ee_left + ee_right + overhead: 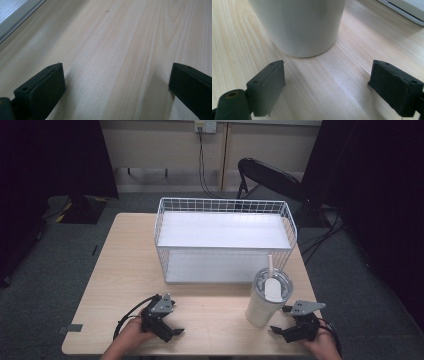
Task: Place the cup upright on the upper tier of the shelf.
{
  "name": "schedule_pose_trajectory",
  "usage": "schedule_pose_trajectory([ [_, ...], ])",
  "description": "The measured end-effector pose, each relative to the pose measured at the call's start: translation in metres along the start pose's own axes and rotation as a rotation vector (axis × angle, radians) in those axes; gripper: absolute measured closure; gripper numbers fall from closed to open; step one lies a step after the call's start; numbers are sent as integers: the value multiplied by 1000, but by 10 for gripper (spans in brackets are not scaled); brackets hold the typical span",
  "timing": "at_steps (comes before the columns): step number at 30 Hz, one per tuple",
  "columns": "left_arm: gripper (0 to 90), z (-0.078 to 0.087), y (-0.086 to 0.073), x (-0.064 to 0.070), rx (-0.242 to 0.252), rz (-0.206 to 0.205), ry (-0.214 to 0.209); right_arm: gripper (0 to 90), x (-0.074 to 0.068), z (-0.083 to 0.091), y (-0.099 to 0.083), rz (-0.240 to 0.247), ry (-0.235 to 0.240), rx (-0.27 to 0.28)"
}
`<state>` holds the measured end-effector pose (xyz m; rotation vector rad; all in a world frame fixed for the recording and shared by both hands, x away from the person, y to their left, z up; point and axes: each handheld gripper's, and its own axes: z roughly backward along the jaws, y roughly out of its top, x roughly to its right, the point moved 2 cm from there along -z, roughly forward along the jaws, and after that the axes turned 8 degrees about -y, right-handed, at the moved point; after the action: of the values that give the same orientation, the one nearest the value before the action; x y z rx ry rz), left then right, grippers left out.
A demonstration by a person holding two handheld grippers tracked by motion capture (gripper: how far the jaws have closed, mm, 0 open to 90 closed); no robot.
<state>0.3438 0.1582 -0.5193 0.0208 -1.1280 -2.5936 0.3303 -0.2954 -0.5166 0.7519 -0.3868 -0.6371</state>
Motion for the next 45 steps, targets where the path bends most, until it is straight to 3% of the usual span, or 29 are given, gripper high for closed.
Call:
schedule_pose_trajectory([
  [17, 0, 0, 0, -1, 3, -1, -2, 139, -3, 2, 6, -15, 11, -30],
  [25, 0, -1, 1, -1, 8, 2, 0, 144, -2, 12, 16, -65, 44, 21],
  [34, 0, -1, 1, -1, 6, 1, 1, 146, 0, 21, 24, -61, 42, 46],
  [45, 0, -1, 1, -1, 6, 1, 2, 139, 2, 32, 40, -82, 49, 119],
])
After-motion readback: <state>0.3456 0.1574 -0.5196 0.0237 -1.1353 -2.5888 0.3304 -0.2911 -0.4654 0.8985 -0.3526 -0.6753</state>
